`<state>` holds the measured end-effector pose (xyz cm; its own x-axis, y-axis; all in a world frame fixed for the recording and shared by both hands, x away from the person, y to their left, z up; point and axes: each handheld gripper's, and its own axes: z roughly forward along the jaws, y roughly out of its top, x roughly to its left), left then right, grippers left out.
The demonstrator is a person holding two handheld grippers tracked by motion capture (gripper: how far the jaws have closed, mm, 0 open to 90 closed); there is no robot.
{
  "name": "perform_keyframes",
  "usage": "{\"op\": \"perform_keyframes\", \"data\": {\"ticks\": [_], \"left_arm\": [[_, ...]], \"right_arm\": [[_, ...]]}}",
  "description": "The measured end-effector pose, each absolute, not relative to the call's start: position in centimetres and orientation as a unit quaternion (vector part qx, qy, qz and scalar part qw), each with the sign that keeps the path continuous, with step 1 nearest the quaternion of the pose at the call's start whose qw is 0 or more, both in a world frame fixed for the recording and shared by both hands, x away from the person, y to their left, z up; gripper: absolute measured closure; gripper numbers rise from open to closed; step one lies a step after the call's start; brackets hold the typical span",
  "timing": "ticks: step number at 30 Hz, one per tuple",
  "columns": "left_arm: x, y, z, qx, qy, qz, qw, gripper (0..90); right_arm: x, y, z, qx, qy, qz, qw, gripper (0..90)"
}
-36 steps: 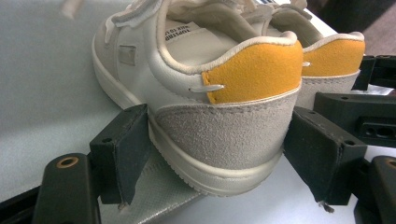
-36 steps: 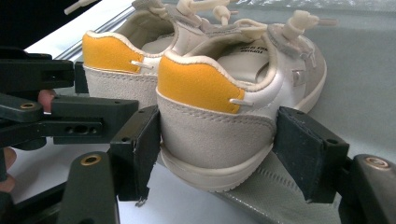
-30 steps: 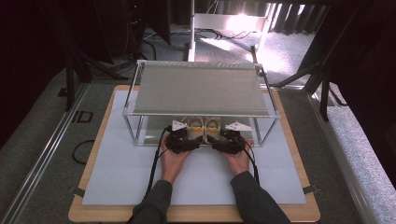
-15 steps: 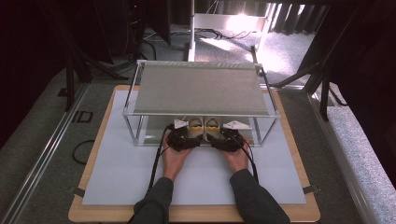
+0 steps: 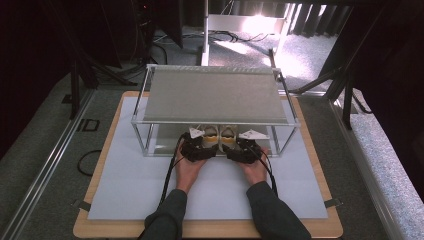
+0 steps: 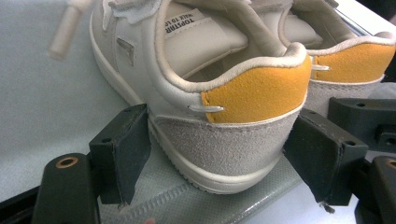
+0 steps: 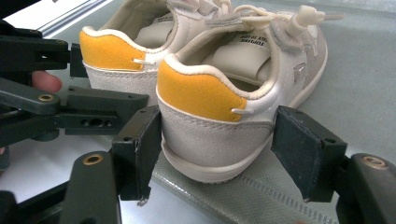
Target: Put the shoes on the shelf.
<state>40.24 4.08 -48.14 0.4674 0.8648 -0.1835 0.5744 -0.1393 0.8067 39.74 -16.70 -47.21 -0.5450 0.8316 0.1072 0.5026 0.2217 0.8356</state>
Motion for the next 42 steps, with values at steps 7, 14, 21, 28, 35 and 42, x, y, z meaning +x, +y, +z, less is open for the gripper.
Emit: {"op": "perform_keyframes", "data": {"ticks": [7, 14, 21, 28, 35, 42], "left_arm": [[40.3, 4.3, -48.1, 0.738, 0.49, 0.154, 0.437, 23.5], [39.3, 5.5, -47.7, 0.732, 0.492, 0.145, 0.448, 17.7], [37.8, 6.8, -47.0, 0.734, 0.485, 0.128, 0.458, 19.8], [35.7, 8.4, -46.9, 0.739, 0.482, 0.119, 0.455, 20.5], [33.9, 9.9, -46.6, 0.751, 0.47, 0.136, 0.443, 20.4], [32.4, 11.6, -46.7, 0.756, 0.469, 0.152, 0.432, 20.4]], "right_arm": [[39.7, -16.6, -47.2, 0.439, 0.76, 0.442, 0.186, 33.0], [39.2, -17.1, -46.6, 0.437, 0.752, 0.456, 0.19, 31.7], [37.9, -17.7, -45.9, 0.434, 0.755, 0.453, 0.189, 32.2], [36.0, -19.5, -45.8, 0.423, 0.77, 0.434, 0.201, 34.1], [35.1, -21.5, -46.4, 0.442, 0.767, 0.419, 0.204, 34.1], [33.8, -22.8, -46.4, 0.437, 0.773, 0.409, 0.211, 34.0]]}}
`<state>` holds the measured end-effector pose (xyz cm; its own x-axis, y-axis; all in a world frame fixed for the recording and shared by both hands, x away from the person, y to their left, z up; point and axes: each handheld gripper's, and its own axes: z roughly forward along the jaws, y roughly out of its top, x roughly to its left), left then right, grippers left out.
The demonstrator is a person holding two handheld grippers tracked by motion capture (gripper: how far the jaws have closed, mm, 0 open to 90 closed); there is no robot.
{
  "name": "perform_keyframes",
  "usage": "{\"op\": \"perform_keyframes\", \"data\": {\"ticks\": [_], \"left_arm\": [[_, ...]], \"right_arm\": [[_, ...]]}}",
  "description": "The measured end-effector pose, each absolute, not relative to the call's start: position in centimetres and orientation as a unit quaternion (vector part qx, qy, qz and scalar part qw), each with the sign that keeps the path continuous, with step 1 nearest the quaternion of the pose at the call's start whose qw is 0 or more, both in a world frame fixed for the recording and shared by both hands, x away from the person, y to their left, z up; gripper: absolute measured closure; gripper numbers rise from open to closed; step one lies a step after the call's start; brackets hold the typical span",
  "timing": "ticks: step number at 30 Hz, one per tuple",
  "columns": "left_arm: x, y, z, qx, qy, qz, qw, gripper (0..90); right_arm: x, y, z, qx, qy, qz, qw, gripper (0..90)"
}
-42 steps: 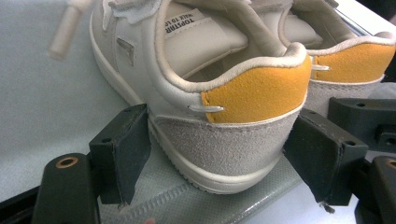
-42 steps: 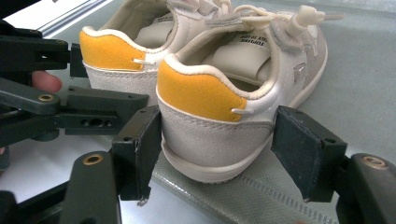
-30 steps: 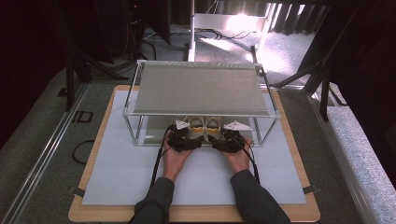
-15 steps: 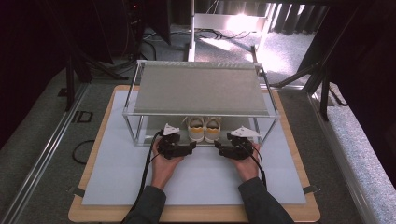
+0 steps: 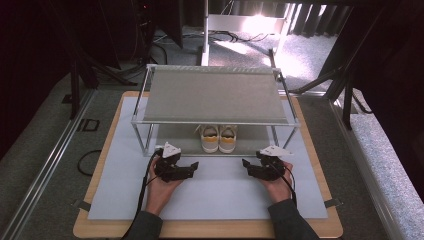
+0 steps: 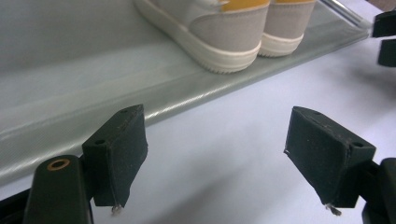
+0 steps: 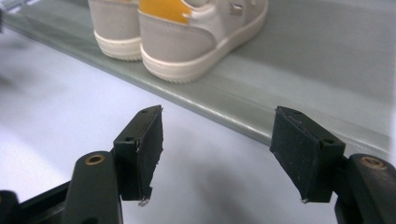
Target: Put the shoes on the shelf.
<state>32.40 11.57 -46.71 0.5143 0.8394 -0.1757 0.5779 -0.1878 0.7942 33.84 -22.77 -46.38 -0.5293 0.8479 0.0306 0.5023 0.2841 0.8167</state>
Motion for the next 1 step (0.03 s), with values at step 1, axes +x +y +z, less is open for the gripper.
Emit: {"op": "perform_keyframes", "data": {"ticks": [1], "left_arm": [[32.4, 11.57, -46.71, 0.756, 0.469, 0.152, 0.432, 20.4]], "right_arm": [[33.84, -22.77, -46.38, 0.437, 0.773, 0.409, 0.211, 34.0]]}}
